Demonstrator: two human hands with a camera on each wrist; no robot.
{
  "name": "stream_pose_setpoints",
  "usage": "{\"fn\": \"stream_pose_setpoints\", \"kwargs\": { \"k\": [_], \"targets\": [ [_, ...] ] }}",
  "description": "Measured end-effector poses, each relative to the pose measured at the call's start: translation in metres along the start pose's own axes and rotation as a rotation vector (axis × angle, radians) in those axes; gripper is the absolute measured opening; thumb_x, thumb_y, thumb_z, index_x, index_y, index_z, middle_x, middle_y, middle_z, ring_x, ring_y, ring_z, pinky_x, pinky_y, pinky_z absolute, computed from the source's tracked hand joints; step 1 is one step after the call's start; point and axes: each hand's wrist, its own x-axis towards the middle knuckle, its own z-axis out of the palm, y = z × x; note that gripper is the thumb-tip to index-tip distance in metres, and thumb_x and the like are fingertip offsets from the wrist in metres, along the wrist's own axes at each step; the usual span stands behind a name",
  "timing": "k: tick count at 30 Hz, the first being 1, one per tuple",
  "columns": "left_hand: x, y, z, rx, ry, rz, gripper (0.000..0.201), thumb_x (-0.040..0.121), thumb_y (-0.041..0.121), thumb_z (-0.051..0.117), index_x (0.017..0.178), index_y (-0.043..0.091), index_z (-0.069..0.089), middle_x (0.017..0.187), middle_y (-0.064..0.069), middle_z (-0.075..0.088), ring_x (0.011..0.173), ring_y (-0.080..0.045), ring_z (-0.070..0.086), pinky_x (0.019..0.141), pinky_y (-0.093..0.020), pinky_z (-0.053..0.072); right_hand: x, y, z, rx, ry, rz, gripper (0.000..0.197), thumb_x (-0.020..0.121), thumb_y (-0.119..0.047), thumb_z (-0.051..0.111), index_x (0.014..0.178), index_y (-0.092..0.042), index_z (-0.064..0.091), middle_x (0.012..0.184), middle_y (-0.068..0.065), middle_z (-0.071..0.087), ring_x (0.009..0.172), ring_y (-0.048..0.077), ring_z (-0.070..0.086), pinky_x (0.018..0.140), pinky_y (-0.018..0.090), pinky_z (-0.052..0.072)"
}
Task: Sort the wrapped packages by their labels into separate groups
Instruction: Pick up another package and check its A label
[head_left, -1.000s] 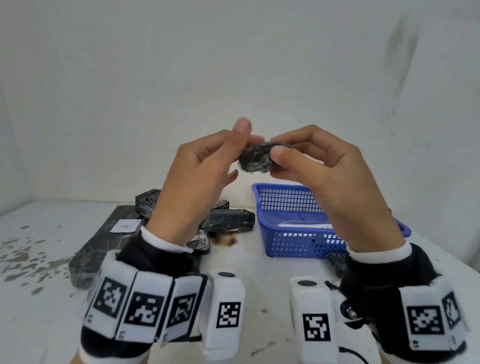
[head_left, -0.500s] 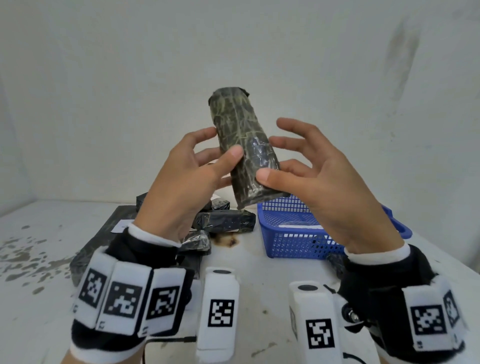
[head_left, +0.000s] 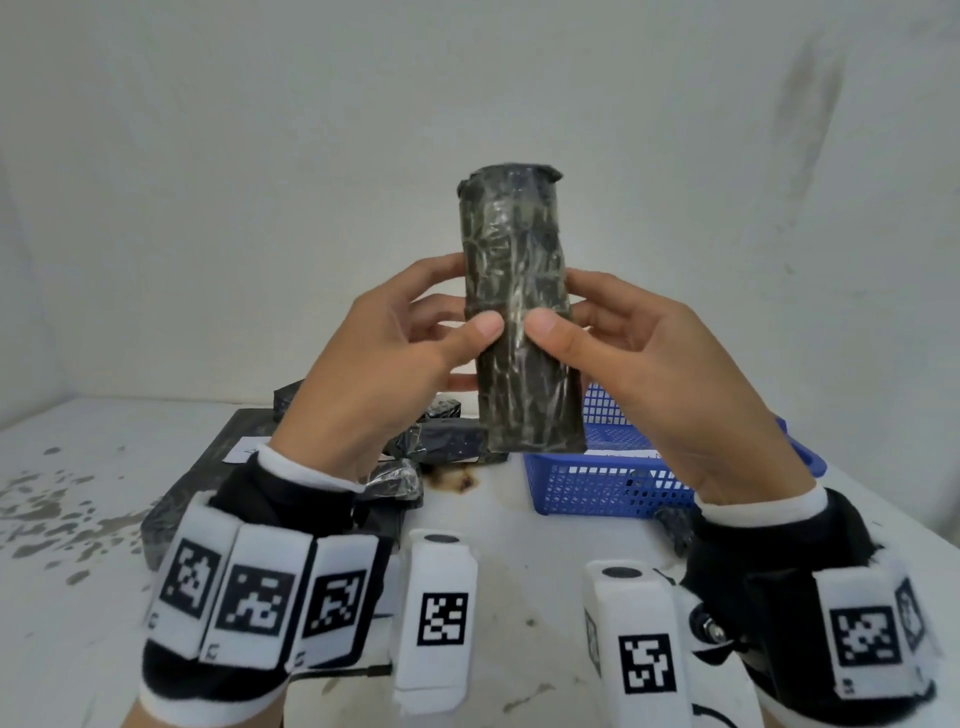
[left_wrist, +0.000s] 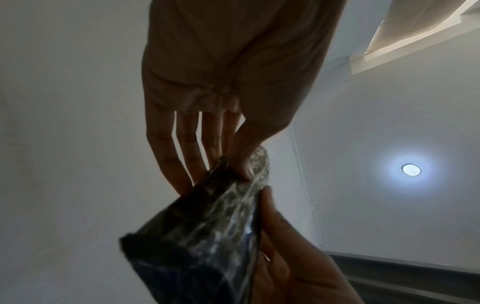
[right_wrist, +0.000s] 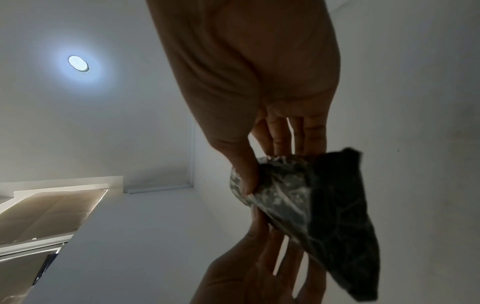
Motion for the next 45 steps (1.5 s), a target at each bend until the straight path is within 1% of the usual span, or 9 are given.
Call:
{"fn": "stream_pose_setpoints", "kwargs": {
  "k": [3,6,10,16,20,24,29,38,45],
  "targets": [
    [-0.0014,0.0007,0.0005,0.026,0.001,0.017,0.027,0.09,0.019,0.062,0.117,0.025,0.061,0.09,-0.005,0.075,0.083,-0.012,0.071,0.066,-0.026,0.059,-0.0013,-0.0015,0.0001,-0.019,-0.011,-0.014,0.053,0.072,-0.045,0.071,0.12,-0.023,0.069,0.101,0.004,0.076,0.095,0.034,0.069,0.089,0.043,0.059],
    [-0.0014,0.001,-0.0007,0.05,0.029,0.035,0.022,0.091,0.02,0.063,0.113,0.021,0.063,0.089,-0.004,0.073,0.078,-0.014,0.069,0.065,-0.028,0.058,-0.0018,-0.0029,-0.0001,-0.036,-0.027,-0.013,0.053,0.074,-0.051,0.066,0.121,-0.027,0.065,0.084,0.002,0.075,0.068,0.016,0.063,0.068,0.032,0.053],
    [-0.0015,0.0014,0.0001,0.086,0.032,0.026,0.02,0.09,0.027,0.062,0.11,0.022,0.064,0.092,-0.001,0.072,0.074,-0.015,0.069,0.064,-0.028,0.059,-0.0024,-0.0027,-0.0004,-0.04,-0.04,0.001,0.048,0.074,-0.053,0.066,0.114,-0.027,0.065,0.084,0.009,0.074,0.067,0.014,0.061,0.064,0.03,0.05],
    [-0.0027,0.0026,0.0008,0.111,0.015,0.015,0.022,0.089,0.029,0.063,0.11,0.021,0.065,0.089,-0.008,0.074,0.073,-0.015,0.07,0.064,-0.035,0.061,-0.0028,-0.0042,-0.0034,-0.015,0.021,-0.042,0.018,0.086,-0.038,0.066,0.098,-0.025,0.069,0.065,-0.015,0.066,0.049,0.0,0.053,0.053,0.009,0.041],
    [-0.0039,0.0039,0.0001,0.113,0.019,0.017,0.021,0.09,0.03,0.062,0.109,0.02,0.064,0.088,-0.011,0.075,0.074,-0.019,0.073,0.062,-0.033,0.06,-0.0023,-0.0042,-0.0018,-0.048,0.021,-0.039,0.037,0.078,-0.048,0.066,0.113,-0.036,0.066,0.067,-0.013,0.067,0.051,0.003,0.049,0.052,0.011,0.039],
    [-0.0034,0.0028,-0.0005,0.136,0.013,0.005,0.022,0.089,0.034,0.061,0.105,0.019,0.066,0.095,-0.015,0.073,0.079,-0.022,0.073,0.062,-0.032,0.06,-0.0032,-0.0051,-0.0027,0.004,0.055,-0.044,0.03,0.075,-0.04,0.073,0.103,-0.028,0.071,0.083,-0.011,0.074,0.054,0.007,0.048,0.051,0.012,0.04],
    [-0.0039,0.0023,0.0015,0.151,-0.02,0.001,0.029,0.08,0.044,0.062,0.102,0.025,0.067,0.093,-0.007,0.074,0.082,-0.019,0.072,0.067,-0.034,0.061,-0.0029,-0.0052,-0.0008,0.072,0.09,-0.058,0.025,0.081,-0.026,0.074,0.105,-0.02,0.071,0.071,-0.006,0.069,0.046,0.01,0.049,0.042,0.019,0.039],
    [-0.0044,0.0031,0.0037,0.199,-0.014,-0.008,0.041,0.076,0.052,0.058,0.107,0.025,0.063,0.09,-0.005,0.076,0.089,-0.019,0.072,0.083,-0.041,0.06,-0.0015,-0.0036,-0.0027,0.079,0.068,-0.039,0.037,0.075,-0.039,0.071,0.108,-0.023,0.07,0.076,0.0,0.072,0.057,0.016,0.065,0.057,0.028,0.056],
    [-0.0055,0.0085,0.0022,0.164,0.008,-0.078,0.042,0.074,0.052,0.063,0.106,0.026,0.07,0.1,-0.001,0.075,0.092,-0.023,0.072,0.083,-0.037,0.06,-0.0009,-0.0042,-0.0012,0.073,0.096,-0.015,0.016,0.088,-0.038,0.069,0.098,-0.026,0.073,0.085,0.004,0.075,0.068,0.02,0.071,0.073,0.031,0.061]
  ]
}}
